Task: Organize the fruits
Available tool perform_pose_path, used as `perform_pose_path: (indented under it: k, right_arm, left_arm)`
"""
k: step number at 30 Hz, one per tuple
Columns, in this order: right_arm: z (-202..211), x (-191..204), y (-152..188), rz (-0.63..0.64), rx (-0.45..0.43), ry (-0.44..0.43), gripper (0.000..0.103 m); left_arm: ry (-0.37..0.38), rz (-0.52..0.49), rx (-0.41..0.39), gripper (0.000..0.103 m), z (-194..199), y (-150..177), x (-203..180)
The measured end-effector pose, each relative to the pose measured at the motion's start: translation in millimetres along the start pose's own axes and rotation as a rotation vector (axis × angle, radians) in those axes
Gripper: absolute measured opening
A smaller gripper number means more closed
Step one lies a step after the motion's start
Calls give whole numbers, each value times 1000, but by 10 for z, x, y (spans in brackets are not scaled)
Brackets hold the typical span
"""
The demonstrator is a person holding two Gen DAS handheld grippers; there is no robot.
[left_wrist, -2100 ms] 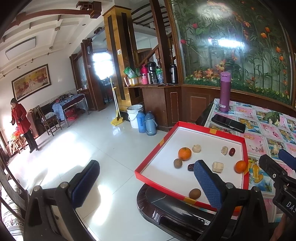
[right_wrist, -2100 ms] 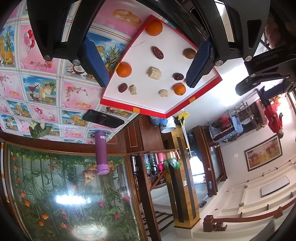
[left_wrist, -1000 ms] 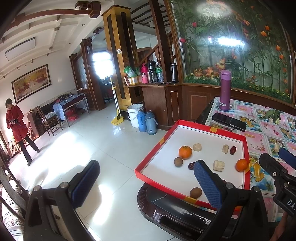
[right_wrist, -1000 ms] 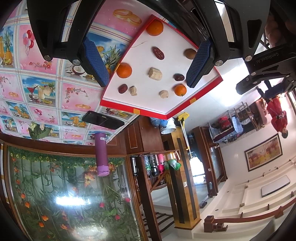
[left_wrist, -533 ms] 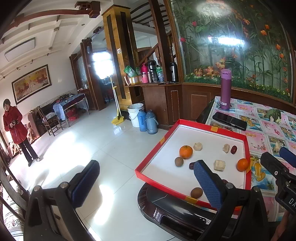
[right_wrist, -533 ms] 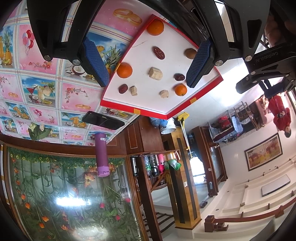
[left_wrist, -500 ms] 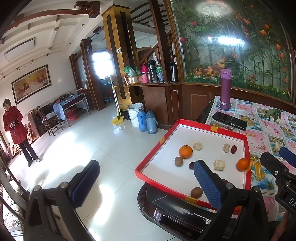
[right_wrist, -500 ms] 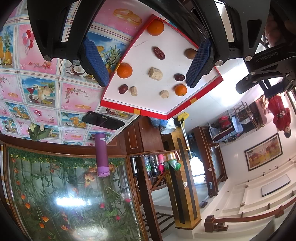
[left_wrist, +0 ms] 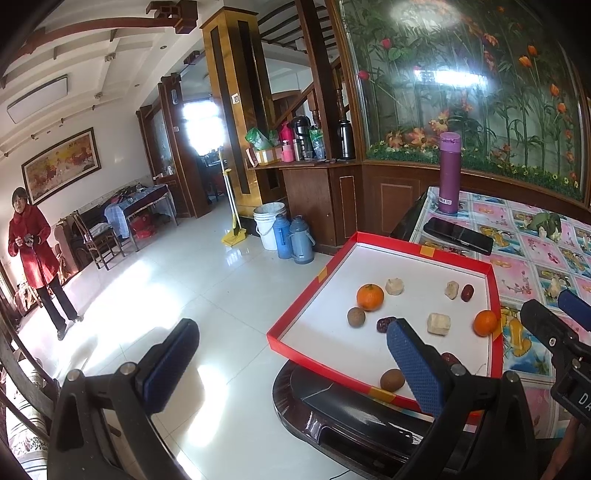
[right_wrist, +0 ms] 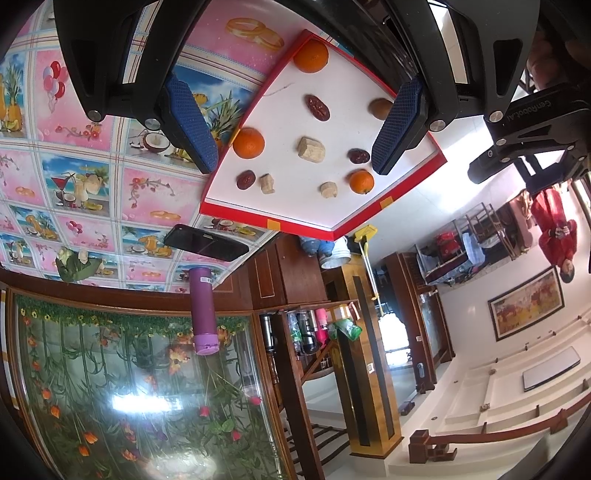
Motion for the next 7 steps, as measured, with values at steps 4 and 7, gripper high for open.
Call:
perform_pose_path:
  k: [4,7]
  right_arm:
    - [-26,3,18,-5,6,-4,85]
    - [-29,-9,24,-5,5,0,85]
  left_arm:
    - [7,2,5,103,-15,32,4]
    - [13,0,11,103,-23,23,-18]
Point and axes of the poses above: each gripper's, at about its wrist camera, not at the fingertips, and z roughly against the way its jaws point, x to its left, y to its underside, the point moved 5 cm from there along -z, roughly the way its jaws point, and after that the axes turned 2 degrees about x, right-handed, at the moved point
